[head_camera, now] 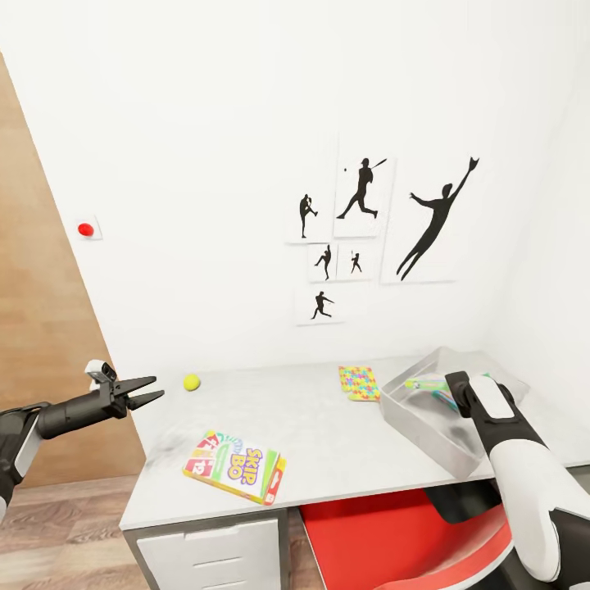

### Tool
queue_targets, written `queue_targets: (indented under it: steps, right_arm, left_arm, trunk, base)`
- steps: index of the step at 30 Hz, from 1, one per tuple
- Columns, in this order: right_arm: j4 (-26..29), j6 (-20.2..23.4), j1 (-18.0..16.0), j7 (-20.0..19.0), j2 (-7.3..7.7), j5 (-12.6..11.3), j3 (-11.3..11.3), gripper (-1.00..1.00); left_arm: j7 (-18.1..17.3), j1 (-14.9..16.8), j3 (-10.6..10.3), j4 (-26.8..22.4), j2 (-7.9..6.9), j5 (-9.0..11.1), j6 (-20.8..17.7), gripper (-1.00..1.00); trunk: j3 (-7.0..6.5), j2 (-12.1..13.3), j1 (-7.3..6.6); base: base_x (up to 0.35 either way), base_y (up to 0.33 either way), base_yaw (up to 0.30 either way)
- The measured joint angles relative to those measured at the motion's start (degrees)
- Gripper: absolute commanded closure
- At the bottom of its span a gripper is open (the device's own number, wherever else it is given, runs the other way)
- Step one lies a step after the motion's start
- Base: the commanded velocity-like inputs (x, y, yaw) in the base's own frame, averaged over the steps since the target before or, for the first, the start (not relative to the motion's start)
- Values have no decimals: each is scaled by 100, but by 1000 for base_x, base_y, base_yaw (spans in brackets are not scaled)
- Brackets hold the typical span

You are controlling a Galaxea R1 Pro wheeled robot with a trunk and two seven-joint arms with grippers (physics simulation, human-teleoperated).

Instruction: Put all the toys in the child's room - the three board games (two on the bed and one on the table), the two jigsaw puzzles on the table, and the tennis ball on the table - inside the toy box on the table in the child's room.

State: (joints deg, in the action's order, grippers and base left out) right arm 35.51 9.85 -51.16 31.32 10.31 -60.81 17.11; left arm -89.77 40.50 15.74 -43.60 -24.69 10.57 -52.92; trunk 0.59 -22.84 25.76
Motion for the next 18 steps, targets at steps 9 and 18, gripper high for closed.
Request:
queue_targets:
  steps: [9, 18]
  right_arm:
    - [0, 182, -14, 3, 2, -5, -4, -100]
    - [-1, 303, -15, 22, 4, 3, 6, -100]
  left_arm:
    - [0, 0, 0, 0, 0, 1, 0, -100]
    - [0, 0, 0, 0, 0, -1, 0, -100]
  trunk:
    - [0, 0, 0]
    - [0, 0, 0]
  base:
    - [-15, 0, 0]
    - [-12, 0, 0]
